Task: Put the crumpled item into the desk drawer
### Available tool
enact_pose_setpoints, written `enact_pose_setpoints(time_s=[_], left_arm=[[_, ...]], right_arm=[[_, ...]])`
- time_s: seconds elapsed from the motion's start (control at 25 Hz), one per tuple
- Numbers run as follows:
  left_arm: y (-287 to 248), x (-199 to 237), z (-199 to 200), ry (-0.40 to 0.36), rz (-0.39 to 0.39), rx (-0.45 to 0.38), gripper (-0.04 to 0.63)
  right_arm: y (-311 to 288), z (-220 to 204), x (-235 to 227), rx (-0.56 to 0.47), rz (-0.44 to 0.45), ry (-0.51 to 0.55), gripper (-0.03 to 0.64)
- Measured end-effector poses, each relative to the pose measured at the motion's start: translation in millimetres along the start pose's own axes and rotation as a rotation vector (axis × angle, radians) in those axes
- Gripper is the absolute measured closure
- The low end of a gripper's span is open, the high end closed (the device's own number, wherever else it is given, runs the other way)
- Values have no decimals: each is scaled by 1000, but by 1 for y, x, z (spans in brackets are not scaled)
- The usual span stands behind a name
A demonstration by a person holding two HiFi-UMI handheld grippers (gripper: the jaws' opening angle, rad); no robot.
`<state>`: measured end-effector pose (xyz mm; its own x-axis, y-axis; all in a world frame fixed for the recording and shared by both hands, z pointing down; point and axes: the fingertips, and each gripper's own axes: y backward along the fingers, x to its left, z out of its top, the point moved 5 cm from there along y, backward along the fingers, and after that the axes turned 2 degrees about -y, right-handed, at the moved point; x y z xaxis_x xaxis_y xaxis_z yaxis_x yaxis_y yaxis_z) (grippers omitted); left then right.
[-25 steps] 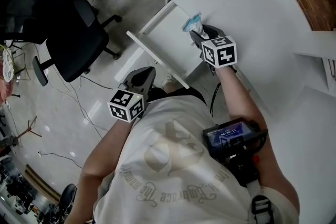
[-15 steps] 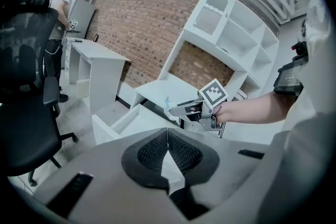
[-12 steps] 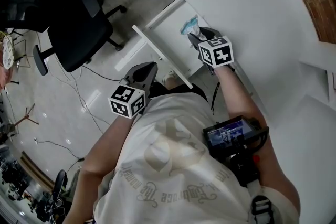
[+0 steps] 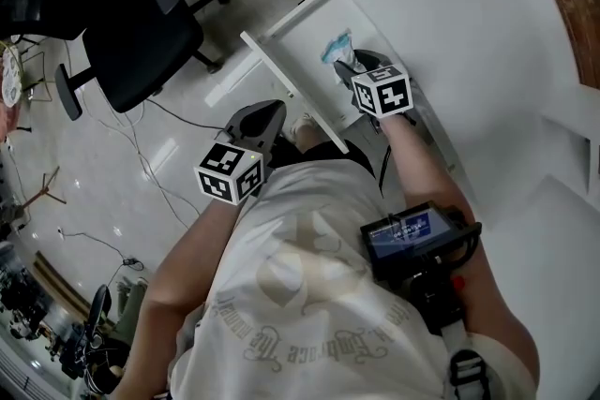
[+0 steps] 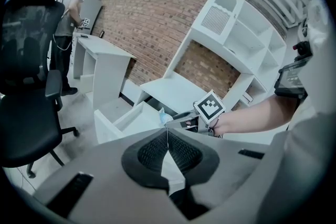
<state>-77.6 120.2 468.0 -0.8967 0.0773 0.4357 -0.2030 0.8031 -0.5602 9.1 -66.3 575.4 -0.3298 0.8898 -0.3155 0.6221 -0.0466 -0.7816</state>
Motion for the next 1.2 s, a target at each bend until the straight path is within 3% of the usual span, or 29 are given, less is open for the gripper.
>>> enact_pose_setpoints(time_s=[0.8, 1.2], left_arm=[[-20, 32, -11, 87, 23, 37, 574], [-15, 14, -18, 95, 11, 81, 574]], right_arm=[[-76, -43, -10, 168, 28, -41, 403], [-91, -58, -22, 236, 2, -113, 403]])
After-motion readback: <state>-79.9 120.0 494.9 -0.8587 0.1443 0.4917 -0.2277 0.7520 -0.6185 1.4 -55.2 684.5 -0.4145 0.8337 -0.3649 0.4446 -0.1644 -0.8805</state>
